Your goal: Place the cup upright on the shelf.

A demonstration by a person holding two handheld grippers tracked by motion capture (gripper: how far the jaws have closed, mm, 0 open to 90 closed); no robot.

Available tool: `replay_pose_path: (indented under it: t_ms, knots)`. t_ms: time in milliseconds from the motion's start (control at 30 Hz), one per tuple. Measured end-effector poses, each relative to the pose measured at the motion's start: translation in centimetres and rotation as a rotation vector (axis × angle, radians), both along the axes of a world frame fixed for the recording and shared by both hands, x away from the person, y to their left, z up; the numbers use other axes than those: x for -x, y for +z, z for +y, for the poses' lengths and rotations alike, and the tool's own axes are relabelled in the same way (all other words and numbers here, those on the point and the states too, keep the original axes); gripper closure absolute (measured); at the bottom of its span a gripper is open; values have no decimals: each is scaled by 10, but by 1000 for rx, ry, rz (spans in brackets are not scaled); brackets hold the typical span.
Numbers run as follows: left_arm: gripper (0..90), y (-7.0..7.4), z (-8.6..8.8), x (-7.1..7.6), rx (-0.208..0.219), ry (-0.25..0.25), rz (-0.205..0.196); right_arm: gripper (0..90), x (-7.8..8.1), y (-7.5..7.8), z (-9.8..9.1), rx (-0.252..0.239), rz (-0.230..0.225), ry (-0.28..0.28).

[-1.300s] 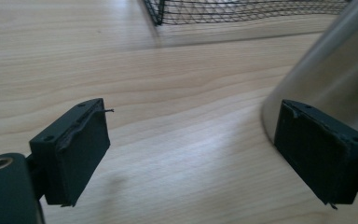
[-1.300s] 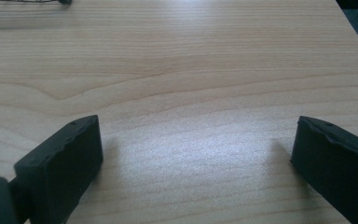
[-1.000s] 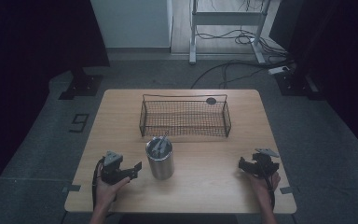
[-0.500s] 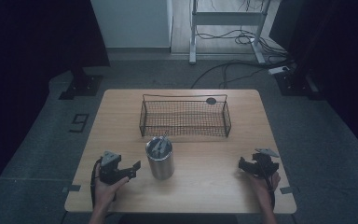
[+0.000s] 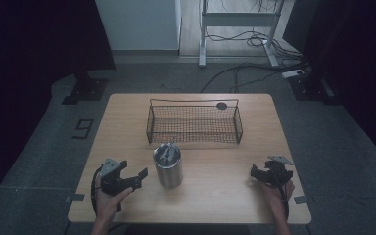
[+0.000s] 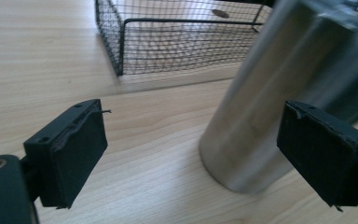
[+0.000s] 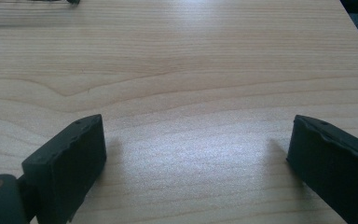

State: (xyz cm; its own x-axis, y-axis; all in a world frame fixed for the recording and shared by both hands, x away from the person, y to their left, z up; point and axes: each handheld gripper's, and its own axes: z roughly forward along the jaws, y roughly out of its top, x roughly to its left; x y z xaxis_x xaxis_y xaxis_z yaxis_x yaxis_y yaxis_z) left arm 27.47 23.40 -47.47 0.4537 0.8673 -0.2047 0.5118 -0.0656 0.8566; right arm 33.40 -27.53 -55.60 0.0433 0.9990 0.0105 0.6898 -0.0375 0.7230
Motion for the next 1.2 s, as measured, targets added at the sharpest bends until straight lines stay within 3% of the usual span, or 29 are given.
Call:
replay_pose_path:
  t_ms: [367,567,1200]
  knots:
    - [42,11,-9,8,11,-61,-21,41,0,0,0,-1,-1,2]
    - [2,17,-18,14,18,-118,-28,41,-1,0,0,0,-1,5]
    - [0,9,-50,14,-41,-166,2,44,-1,0,0,0,-1,6]
